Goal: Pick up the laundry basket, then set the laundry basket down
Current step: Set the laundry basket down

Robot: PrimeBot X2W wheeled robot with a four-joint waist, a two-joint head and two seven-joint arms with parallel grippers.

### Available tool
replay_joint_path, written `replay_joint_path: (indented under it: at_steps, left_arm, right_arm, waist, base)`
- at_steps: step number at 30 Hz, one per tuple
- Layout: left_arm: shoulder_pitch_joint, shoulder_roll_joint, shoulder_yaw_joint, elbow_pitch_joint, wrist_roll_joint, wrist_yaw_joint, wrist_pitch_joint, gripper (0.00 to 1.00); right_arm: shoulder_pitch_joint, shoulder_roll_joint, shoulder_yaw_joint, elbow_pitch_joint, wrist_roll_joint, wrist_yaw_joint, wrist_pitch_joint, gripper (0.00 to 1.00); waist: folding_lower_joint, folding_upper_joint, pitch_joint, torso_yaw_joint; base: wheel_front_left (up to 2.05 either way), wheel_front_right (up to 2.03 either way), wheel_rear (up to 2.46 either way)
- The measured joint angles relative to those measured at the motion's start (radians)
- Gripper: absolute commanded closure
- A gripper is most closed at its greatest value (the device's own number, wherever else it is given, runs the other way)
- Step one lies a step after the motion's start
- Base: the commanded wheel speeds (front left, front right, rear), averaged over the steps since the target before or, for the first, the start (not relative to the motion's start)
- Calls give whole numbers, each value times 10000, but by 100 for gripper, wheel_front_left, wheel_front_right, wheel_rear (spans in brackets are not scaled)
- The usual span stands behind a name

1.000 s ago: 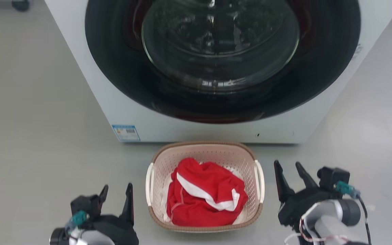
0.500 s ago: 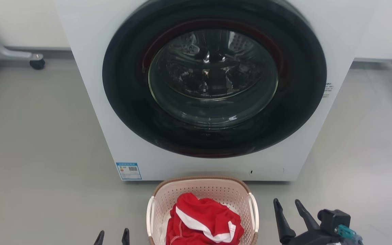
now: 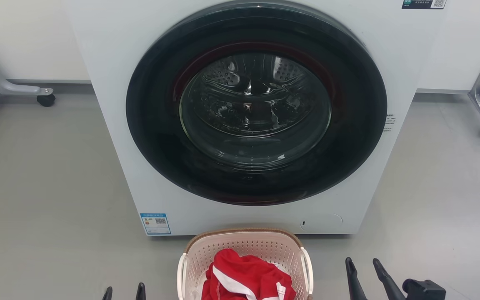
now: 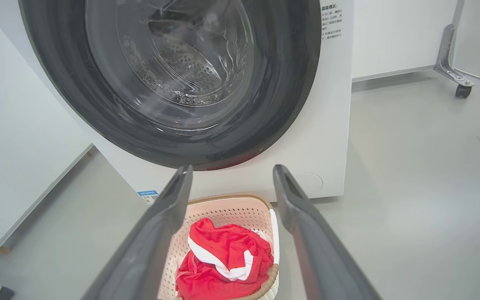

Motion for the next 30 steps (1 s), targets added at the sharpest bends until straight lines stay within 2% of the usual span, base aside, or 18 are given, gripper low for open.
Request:
replay_joint_path:
  at_steps: [8,30]
  left_arm:
    - [409,-305,336,-736,518,0,0,0]
    - [413,-349,508,-1237,1166,0,0,0]
  right_arm:
    - [415,58,-387,-706,-422,-65,-2,0]
    - [740,370,-1011,-1526,-1363,-77,-2,0]
  waist:
    - [1,0,1,-77]
    - [1,0,152,-190]
  base:
    - [0,0,0]
    - [0,0,0]
